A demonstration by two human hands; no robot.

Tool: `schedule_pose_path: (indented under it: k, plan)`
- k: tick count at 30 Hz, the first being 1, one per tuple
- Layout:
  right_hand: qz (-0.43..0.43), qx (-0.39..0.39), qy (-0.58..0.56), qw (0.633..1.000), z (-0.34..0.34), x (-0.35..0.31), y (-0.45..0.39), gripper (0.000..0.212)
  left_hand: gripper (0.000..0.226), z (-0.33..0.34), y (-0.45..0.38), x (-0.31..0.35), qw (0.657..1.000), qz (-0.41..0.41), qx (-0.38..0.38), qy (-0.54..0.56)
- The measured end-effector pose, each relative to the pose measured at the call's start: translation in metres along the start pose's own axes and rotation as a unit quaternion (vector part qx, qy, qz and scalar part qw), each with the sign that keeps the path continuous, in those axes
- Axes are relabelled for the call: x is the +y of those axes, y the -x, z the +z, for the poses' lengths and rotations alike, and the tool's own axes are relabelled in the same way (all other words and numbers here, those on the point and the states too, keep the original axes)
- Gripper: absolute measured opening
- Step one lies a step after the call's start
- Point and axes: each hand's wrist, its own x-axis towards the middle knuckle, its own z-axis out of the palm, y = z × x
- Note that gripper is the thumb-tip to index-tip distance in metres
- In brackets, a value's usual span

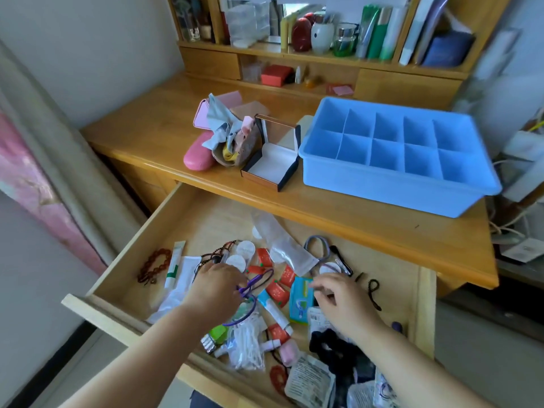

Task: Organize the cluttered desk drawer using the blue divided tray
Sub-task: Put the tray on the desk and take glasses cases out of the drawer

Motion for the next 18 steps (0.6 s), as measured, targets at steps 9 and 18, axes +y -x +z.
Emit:
schedule_pose_path:
  k: [9, 18]
  plan:
    - [0.126, -0.044, 0.236, 0.963, 0.038, -0.01, -0.095, 0.05, 0.025, 0.032, -0.003, 0.041, 0.967, 0.0, 0.075, 0.244]
    - [-0.065, 0.071, 0.164, 0.982, 0.004, -0.026, -0.071, 0.007, 0.038, 0.012, -0.003, 0.029, 0.955, 0.034, 0.216, 0.201]
